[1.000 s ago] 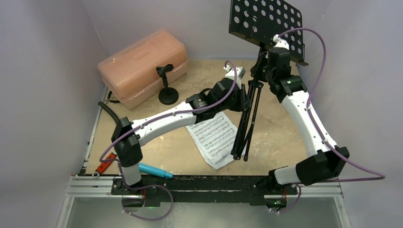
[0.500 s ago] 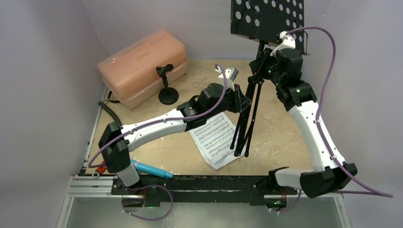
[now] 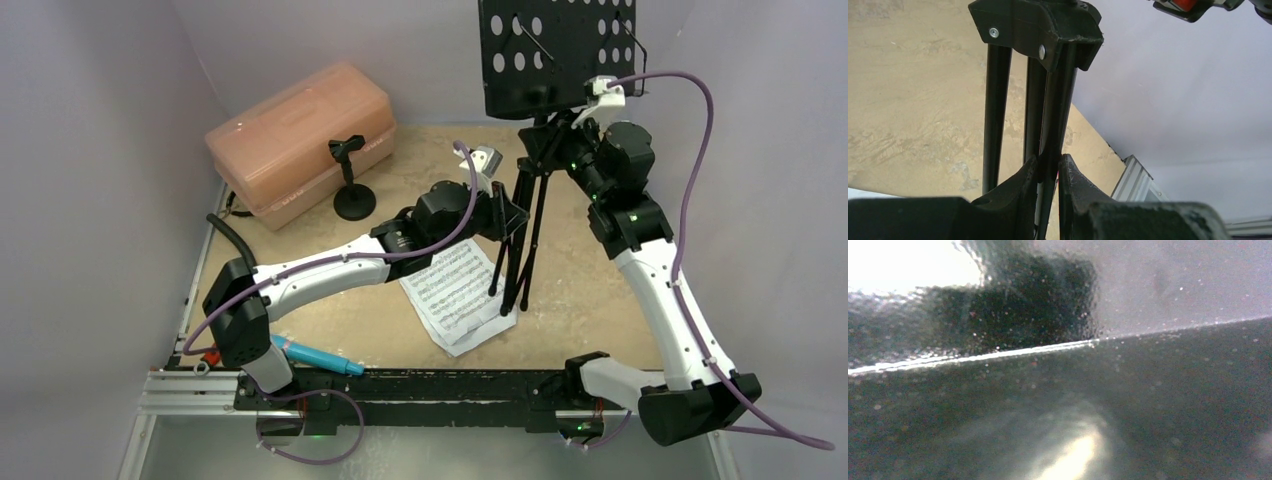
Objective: Set up the instrument practice props
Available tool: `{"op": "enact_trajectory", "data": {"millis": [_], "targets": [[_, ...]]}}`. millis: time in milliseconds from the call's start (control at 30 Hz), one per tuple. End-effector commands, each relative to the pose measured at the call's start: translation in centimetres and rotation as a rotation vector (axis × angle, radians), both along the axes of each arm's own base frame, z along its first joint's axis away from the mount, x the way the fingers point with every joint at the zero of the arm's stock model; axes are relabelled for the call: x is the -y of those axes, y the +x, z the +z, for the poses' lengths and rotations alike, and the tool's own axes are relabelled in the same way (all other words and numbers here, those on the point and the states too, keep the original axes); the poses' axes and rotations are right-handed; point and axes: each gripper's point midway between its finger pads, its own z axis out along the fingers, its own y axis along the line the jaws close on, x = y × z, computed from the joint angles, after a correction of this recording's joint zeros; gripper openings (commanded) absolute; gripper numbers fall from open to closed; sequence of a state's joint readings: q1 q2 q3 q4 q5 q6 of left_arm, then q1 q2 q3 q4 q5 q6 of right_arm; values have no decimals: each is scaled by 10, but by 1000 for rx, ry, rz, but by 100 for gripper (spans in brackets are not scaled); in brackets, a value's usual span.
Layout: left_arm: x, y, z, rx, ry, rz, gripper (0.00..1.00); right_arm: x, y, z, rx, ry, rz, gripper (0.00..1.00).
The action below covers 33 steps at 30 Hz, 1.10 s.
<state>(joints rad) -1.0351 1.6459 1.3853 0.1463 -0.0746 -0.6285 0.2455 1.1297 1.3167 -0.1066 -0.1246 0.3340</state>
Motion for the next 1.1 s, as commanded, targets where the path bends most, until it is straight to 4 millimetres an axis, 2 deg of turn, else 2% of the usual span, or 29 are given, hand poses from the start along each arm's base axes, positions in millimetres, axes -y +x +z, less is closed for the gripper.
{"op": "enact_trajectory", "data": {"millis": [0, 233, 600, 867, 1067], "targets": [[-18, 11, 31, 83, -59, 60, 0, 3, -57, 152, 534, 102, 65, 0], [-27, 17, 34, 128, -37, 93, 0, 6, -71, 168, 605, 109, 70, 0], [-34, 29, 27, 171, 73, 142, 0, -7, -96, 186, 761, 51, 169, 0], [-44, 39, 21, 174, 112, 210, 0, -18, -114, 181, 839, -4, 250, 0], [-56, 48, 14, 160, 146, 279, 0, -12, -122, 176, 860, 23, 227, 0]]}}
